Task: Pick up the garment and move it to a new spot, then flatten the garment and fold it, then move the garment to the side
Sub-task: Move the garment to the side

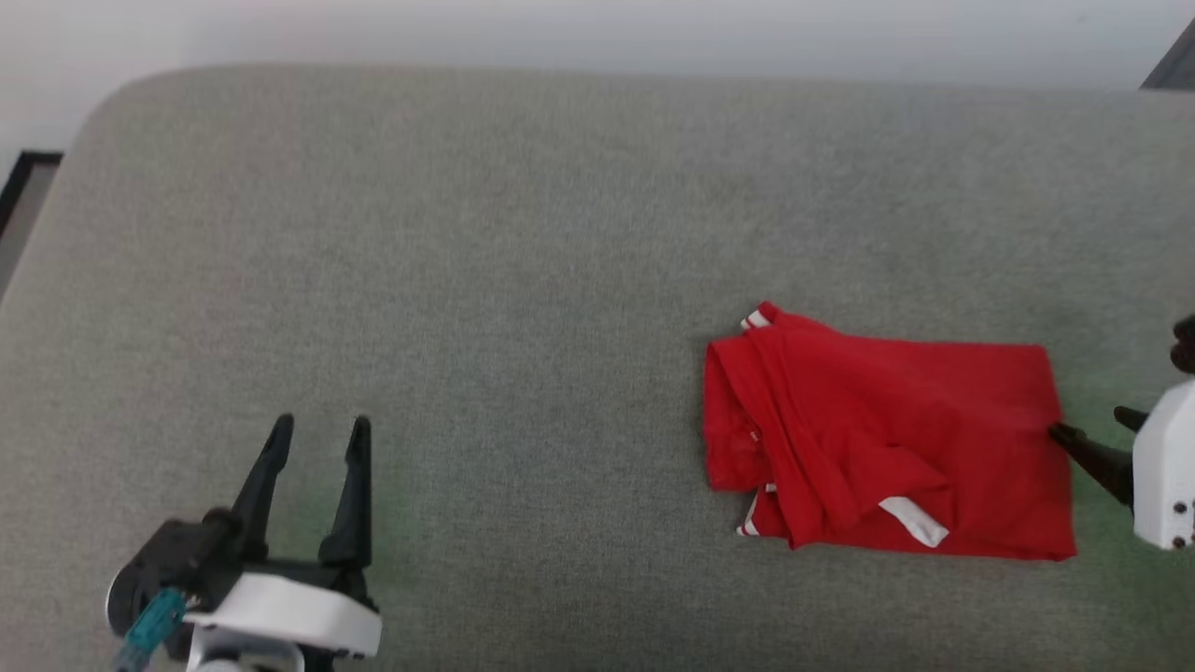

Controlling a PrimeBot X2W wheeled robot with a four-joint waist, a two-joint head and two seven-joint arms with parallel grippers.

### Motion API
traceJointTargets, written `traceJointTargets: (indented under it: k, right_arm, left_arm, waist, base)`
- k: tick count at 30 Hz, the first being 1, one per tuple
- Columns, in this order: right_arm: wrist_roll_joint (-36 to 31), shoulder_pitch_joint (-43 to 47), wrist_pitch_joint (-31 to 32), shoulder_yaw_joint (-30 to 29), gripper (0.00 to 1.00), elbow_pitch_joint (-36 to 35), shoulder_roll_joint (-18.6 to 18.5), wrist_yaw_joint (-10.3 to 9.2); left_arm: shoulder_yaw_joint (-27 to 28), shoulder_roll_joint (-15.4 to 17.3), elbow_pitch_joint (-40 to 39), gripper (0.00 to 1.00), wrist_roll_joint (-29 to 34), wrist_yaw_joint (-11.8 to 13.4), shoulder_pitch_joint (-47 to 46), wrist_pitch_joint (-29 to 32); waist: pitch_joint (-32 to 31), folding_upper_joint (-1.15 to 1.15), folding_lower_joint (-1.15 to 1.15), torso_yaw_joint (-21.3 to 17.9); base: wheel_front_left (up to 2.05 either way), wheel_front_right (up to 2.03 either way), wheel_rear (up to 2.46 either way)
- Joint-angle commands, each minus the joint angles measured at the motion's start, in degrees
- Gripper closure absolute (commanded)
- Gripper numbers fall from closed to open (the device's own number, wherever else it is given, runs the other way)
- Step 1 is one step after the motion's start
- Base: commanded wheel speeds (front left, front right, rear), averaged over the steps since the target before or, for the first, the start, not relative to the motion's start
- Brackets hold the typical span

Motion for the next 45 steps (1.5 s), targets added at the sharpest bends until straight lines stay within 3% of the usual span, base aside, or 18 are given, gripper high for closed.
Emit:
traceJointTargets:
  k: [1,7,14,15,16,18,25,35,45]
  right_arm:
    - [0.83,-2.02,2.99,0.98,0.00,0.44,-0.31,-0.02]
    - [2.14,-5.10,10.18,4.20,0.00,2.57,0.18,-0.02]
    - [2.26,-4.47,13.80,9.07,0.00,5.66,1.84,-0.10]
    - [2.33,-4.27,13.93,9.64,0.12,5.74,2.20,-0.10]
    - [2.38,-4.21,13.92,10.03,0.51,5.79,2.43,-0.10]
    - [2.68,-4.45,13.00,10.06,1.00,6.01,2.86,-0.16]
    - [3.41,-6.14,7.18,5.23,1.00,4.83,2.49,-0.29]
    - [2.58,-5.04,-1.91,-6.10,1.00,1.71,-0.88,-0.06]
    - [-1.73,-8.33,-8.14,-18.15,1.00,8.86,-5.97,-0.03]
  left_arm:
    - [-0.44,0.13,0.11,0.00,-0.06,0.04,-1.90,-0.10]
    - [-1.17,-0.08,-0.13,0.00,0.20,0.04,-5.34,-0.10]
    - [-1.31,-0.69,0.45,0.00,0.34,0.04,-7.64,-0.11]
    - [-1.25,-0.76,0.53,0.00,0.33,0.04,-7.83,-0.10]
    - [-1.22,-0.83,0.66,0.00,0.31,0.04,-7.96,-0.10]
    - [-1.16,-0.88,0.88,0.00,0.34,0.04,-8.42,-0.10]
    - [-0.60,-0.24,0.68,0.00,1.22,0.04,-9.06,-0.10]
    - [-4.67,3.54,-1.05,0.00,2.18,0.03,-14.84,-0.10]
    - [-11.61,9.09,-2.06,0.00,0.88,0.05,-28.19,-0.11]
  waist:
    - [2.92,0.00,0.00,0.85]
    - [6.43,0.00,0.00,2.05]
    - [9.24,0.00,0.00,3.17]
    - [9.44,0.00,0.00,3.22]
    - [9.62,0.00,0.00,3.22]
    - [9.80,0.00,0.00,3.10]
    - [9.34,0.00,0.00,0.33]
    - [12.73,0.00,0.00,-8.81]
    - [20.48,0.00,0.00,-14.64]
  base:
    - [0.00,0.00,0.00]
    - [0.00,0.00,0.00]
    - [0.00,0.00,0.00]
    - [0.00,0.00,0.00]
    - [0.00,0.00,0.00]
    - [0.00,0.00,0.00]
    - [0.00,0.00,0.00]
    - [0.00,0.00,0.00]
    - [0.00,0.00,0.00]
